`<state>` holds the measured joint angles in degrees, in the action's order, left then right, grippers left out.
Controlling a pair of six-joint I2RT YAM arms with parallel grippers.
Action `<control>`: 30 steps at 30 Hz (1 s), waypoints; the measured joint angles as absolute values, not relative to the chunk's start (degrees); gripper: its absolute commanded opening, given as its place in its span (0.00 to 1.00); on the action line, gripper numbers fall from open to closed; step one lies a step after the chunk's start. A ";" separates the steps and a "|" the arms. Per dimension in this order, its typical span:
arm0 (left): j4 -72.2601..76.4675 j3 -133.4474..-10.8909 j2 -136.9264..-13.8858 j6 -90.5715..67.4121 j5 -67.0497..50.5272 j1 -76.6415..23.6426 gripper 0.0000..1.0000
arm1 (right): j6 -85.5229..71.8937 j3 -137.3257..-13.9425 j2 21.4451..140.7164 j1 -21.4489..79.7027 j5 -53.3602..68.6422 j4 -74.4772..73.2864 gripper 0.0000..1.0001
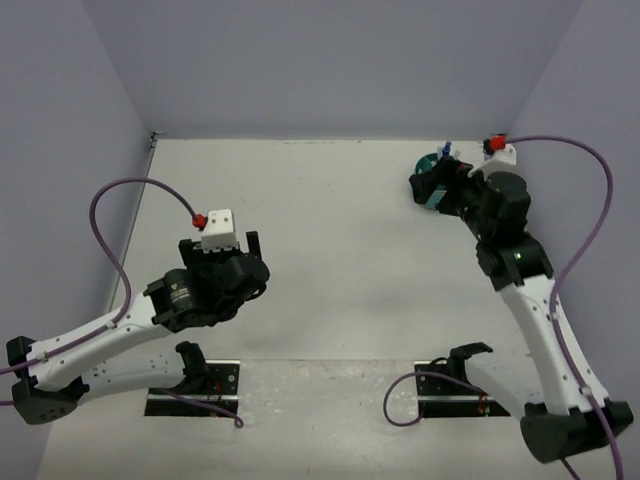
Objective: Sort the stationery into containers
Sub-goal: Reset both arms
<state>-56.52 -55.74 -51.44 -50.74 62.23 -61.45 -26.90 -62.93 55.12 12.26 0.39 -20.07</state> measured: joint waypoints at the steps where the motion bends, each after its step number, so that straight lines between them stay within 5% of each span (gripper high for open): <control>1: -55.42 -55.77 -51.35 -49.35 62.31 -61.45 1.00 | -24.61 -61.82 50.81 13.10 -0.09 -20.74 0.99; 8: -49.82 -55.79 -46.96 -41.46 65.29 -61.37 1.00 | -16.86 -60.82 30.17 13.43 -3.95 -28.88 0.99; 16: -34.40 -48.50 -33.67 -30.44 65.74 -58.56 1.00 | -15.56 -54.93 23.22 13.93 -5.83 -33.35 0.99; 25: -20.90 -46.88 -41.29 -24.81 39.19 -25.00 1.00 | -14.85 -54.61 23.99 13.93 -6.91 -34.63 0.99; 30: -20.49 -45.19 -40.59 -22.23 31.35 -18.00 1.00 | -14.15 -53.69 23.42 13.93 -6.92 -34.50 0.99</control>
<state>-20.49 -45.19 -40.59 -22.23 31.35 -18.00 -14.15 -53.69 23.42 13.93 -6.92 -34.50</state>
